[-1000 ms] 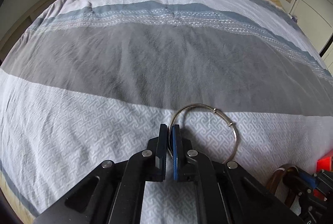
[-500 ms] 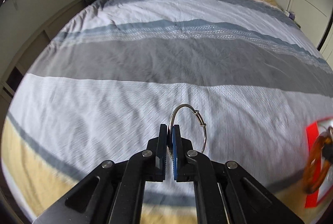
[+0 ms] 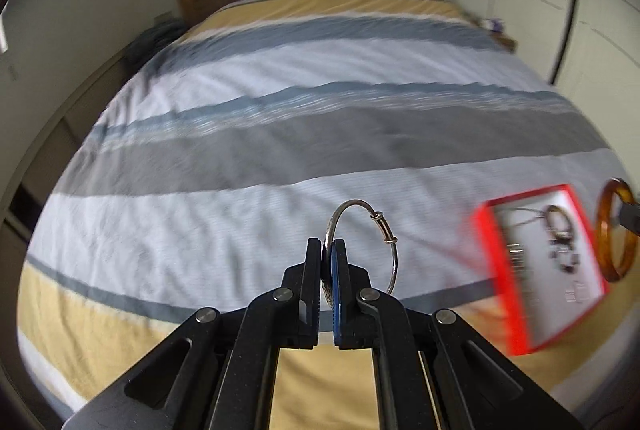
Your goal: Organize jewelry
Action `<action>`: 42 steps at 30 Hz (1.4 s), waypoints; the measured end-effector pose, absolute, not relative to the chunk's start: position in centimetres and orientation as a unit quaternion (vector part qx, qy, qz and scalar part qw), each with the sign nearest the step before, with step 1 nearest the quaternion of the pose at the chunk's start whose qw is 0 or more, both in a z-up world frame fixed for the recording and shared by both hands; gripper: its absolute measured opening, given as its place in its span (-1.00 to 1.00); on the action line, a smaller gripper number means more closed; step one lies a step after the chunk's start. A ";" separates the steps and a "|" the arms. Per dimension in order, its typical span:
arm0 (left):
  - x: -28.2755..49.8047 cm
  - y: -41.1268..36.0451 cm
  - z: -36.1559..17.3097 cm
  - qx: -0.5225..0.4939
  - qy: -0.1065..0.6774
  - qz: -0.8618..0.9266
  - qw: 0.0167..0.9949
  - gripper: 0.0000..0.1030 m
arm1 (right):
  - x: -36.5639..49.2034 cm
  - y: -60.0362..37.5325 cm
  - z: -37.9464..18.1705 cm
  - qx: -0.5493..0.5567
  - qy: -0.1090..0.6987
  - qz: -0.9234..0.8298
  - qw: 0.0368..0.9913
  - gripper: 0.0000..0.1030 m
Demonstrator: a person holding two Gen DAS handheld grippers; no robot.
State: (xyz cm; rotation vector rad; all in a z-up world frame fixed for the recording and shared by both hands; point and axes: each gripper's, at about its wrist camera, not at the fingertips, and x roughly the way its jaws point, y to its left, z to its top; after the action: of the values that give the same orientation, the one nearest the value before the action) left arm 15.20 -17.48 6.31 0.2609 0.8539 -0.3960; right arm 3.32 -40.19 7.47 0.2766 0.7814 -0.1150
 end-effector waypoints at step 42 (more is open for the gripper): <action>7.4 -35.6 -9.2 0.207 0.508 -0.279 0.788 -0.88 | 0.3 -48.4 -8.8 0.058 0.551 -0.112 0.825 -0.79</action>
State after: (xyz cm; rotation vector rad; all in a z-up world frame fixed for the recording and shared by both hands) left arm 7.44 -35.56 -9.22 0.4458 1.0955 -0.6017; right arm 0.29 -48.35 -8.81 0.1229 1.1709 -0.2387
